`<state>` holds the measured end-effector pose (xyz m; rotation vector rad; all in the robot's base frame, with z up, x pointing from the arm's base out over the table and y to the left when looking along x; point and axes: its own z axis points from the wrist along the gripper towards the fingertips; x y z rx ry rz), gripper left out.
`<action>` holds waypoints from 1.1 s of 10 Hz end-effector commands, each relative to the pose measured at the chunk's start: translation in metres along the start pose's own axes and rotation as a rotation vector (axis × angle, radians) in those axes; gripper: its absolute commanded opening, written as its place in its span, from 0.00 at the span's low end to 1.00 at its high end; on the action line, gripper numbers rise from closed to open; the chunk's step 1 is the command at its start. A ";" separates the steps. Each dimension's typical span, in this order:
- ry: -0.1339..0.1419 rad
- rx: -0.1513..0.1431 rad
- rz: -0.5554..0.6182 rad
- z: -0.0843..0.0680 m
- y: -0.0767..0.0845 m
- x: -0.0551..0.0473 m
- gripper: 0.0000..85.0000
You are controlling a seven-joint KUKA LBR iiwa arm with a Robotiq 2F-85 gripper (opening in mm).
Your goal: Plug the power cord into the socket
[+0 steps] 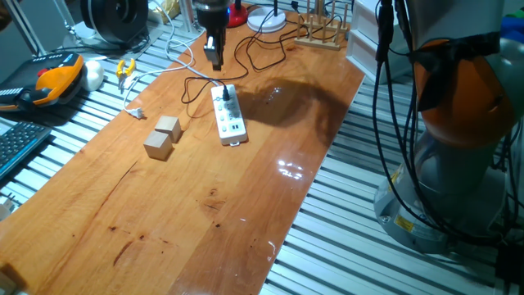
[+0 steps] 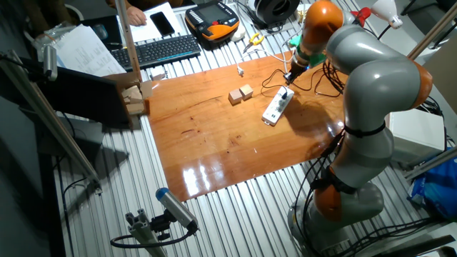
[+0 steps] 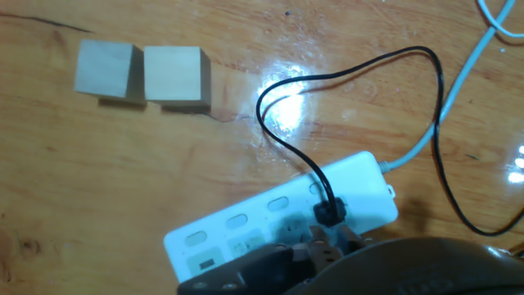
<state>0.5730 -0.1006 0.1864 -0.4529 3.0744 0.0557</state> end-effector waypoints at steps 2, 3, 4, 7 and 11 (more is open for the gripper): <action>-0.005 0.000 0.009 -0.003 0.001 0.003 0.00; -0.006 0.007 0.005 -0.004 0.001 0.004 0.00; -0.007 0.010 0.002 -0.004 0.000 0.005 0.00; -0.004 0.018 -0.023 -0.004 0.001 0.004 0.00; -0.006 0.020 -0.033 -0.005 -0.001 0.005 0.00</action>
